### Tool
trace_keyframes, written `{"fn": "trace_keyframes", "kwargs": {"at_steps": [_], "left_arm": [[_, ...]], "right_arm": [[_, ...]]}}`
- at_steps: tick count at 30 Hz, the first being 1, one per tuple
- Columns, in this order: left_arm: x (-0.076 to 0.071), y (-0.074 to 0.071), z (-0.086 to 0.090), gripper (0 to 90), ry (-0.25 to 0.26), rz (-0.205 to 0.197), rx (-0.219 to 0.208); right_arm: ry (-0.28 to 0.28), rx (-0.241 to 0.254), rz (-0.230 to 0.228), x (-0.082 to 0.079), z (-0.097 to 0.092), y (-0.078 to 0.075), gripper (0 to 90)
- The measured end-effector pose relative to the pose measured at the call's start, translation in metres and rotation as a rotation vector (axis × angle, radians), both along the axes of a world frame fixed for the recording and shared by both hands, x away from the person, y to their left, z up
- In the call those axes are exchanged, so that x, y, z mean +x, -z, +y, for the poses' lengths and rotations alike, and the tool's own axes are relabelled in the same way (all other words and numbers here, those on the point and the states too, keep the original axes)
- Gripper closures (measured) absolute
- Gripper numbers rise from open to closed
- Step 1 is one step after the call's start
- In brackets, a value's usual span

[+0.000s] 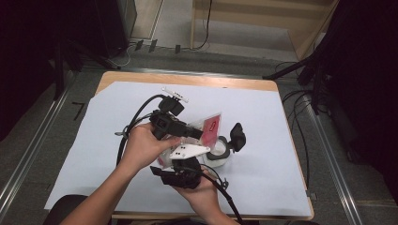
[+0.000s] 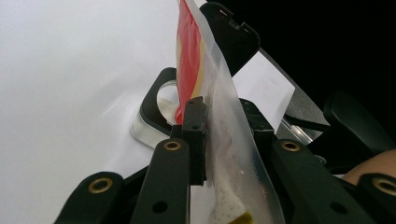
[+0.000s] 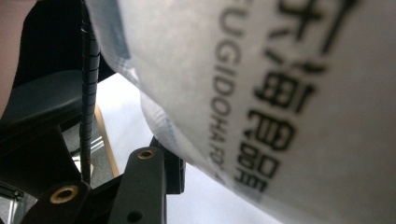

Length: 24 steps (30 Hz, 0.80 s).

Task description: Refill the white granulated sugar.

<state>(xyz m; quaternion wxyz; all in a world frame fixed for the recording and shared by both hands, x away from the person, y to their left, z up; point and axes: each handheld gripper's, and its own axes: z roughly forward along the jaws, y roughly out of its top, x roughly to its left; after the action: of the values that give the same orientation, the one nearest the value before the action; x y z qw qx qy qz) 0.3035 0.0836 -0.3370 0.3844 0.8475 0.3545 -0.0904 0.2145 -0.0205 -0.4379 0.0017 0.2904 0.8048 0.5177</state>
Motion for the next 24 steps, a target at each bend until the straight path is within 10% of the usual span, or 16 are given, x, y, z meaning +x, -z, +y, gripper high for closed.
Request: {"fn": "trace_keyframes", "kwargs": {"at_steps": [24], "left_arm": [[0.0006, 0.0007, 0.001, 76.6, -0.005, 0.006, -0.009]], "right_arm": [[-0.015, -0.016, -0.029, -0.0004, 0.0008, 0.0008, 62.8]]}}
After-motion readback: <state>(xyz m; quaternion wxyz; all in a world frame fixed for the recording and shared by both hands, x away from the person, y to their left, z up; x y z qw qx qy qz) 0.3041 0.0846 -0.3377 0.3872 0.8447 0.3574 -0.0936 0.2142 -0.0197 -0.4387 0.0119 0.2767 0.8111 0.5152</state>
